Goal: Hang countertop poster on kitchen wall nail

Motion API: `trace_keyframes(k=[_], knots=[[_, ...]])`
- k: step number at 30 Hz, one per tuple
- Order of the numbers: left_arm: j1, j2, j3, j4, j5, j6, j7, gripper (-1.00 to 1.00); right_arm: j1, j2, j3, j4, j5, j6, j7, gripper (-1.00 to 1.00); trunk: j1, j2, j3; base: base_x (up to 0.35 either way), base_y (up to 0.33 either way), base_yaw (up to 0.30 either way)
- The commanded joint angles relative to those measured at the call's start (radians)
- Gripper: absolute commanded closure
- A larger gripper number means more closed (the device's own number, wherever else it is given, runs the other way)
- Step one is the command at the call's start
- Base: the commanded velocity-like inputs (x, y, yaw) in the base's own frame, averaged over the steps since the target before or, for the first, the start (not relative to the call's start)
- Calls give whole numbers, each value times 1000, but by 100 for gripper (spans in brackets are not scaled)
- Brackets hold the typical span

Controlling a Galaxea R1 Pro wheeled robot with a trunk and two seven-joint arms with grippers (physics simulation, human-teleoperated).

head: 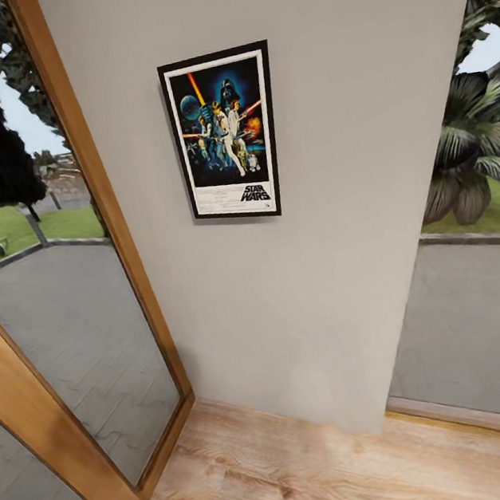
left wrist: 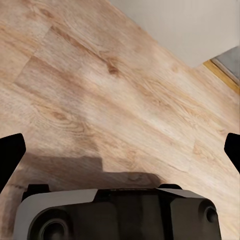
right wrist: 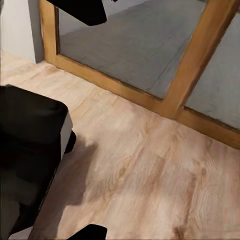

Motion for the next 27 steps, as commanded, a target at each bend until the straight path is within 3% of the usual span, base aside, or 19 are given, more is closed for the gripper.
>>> trace_keyframes(k=[1,5,6,7,12,16,19,20,24,25,27], knots=[[-1,0,-10,-1,9,-4,0,-100,0,-7,-2,24,-2,-7,-9,-100,1,-2,-2,0,0,0],[-1,-2,-14,-1,8,-3,5,-100,3,-29,-1,124,-2,-27,-117,-100,1,-2,-2,0,0,0],[-1,-3,-15,-1,8,-3,6,-100,3,-31,0,152,-2,-31,-177,-100,1,-2,-2,0,0,0],[-1,-3,-15,-1,8,-3,8,-100,3,-30,5,192,-1,-37,-357,-100,1,-2,-2,0,0,0],[-1,-5,-17,-2,7,-7,8,-100,5,-23,8,207,3,-38,-429,-100,1,-2,-2,0,0,0],[-1,-23,-17,-2,7,-7,29,-100,5,-16,8,212,3,-40,-513,-100,1,-2,-2,0,0,0],[-1,-39,-17,-1,6,-7,111,-100,4,-1,7,222,2,-40,-628,-100,1,-2,-2,0,0,0],[-1,-53,-18,-2,6,-7,172,-100,5,9,7,225,2,-40,-691,-100,1,-2,-2,0,0,0],[-1,-89,-18,-1,6,-7,314,-100,5,30,7,229,0,-39,-801,-100,1,-2,-2,0,0,0],[-1,-110,-18,-1,6,-7,389,-100,5,39,7,230,0,-39,-837,-100,1,-2,-2,0,0,0],[-1,-131,-18,-1,6,-7,460,-100,5,45,6,233,1,-38,-860,-100,1,-2,-2,0,0,0]])
